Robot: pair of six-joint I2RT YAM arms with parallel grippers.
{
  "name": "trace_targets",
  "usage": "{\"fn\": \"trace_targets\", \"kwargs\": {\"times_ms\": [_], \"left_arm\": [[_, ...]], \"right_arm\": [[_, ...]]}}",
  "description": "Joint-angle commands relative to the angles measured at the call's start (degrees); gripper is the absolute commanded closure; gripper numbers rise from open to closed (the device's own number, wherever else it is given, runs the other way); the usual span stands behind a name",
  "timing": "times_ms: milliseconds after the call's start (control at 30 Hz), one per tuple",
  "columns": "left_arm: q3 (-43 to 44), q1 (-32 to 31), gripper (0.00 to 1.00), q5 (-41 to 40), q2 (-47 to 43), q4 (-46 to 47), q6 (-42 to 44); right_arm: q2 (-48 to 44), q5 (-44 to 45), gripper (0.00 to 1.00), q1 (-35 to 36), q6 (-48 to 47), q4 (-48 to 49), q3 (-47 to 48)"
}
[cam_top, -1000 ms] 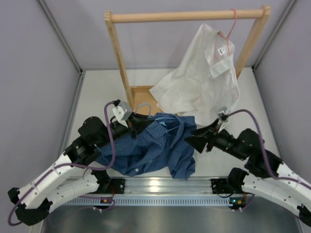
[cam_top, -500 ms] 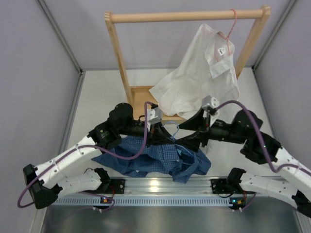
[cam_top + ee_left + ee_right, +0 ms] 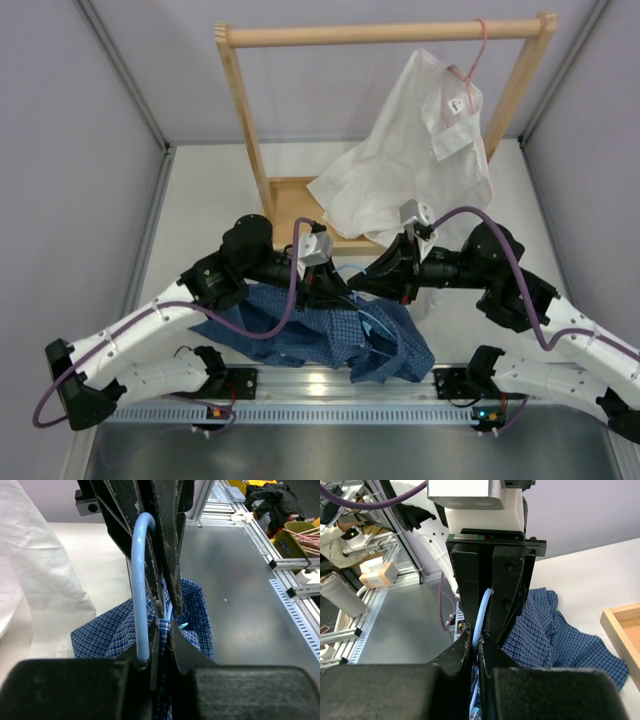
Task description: Place the shirt on the hanger
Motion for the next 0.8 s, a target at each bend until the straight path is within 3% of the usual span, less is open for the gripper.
{"fn": "trace_targets", "kwargs": {"times_ms": [0,67,167,233,267,367,400,500,633,767], "left_arm": [[1.9,0.1,0.83,-1.2,-1.8,2.5,0.1],[2.1,0.1,0.73,-5.7,-2.9,2.5,-0.5],[2.4,0.1,0.02,-14.1,-5.3,2.3,-1.2],[2.9,0.1,0.02,-20.9,-8.0,0.7,-1.6],[3.0,0.1,0.02,-30.3,-9.2,0.1,-1.8],[1.9,0.1,0.02,-47.1,-15.1,-1.4,-3.7],[1.1,0.1,0.02,-57.5,-17.1,-1.9,-5.0],[-4.0,0.1,0.02,-73.0,-26.0,-2.7,-9.2],[-8.7,0.1,0.02,-86.8,-35.0,-10.8,-16.3],[-9.8,0.1,0.05,-88.3,-35.5,-17.5,-19.7]], "right_arm": [[-1.6,-0.4,1.00,0.5,0.9,7.5,-0.1],[-2.1,1.3,1.00,0.5,0.8,7.3,-0.4],[-3.3,4.6,1.00,0.5,0.2,6.4,-0.7],[-3.8,7.3,1.00,0.5,-0.4,4.6,-0.7],[-4.0,8.3,1.00,0.4,-0.7,3.5,-0.6],[-4.3,14.2,1.00,0.4,-1.3,0.4,0.3],[-4.5,17.8,1.00,0.4,-1.3,-0.2,0.5],[-4.7,25.0,1.00,0.4,-0.8,-1.3,1.1],[-4.5,33.1,1.00,0.4,0.5,-1.8,1.8],[-1.9,39.7,1.00,0.4,0.9,-5.2,5.9]]}}
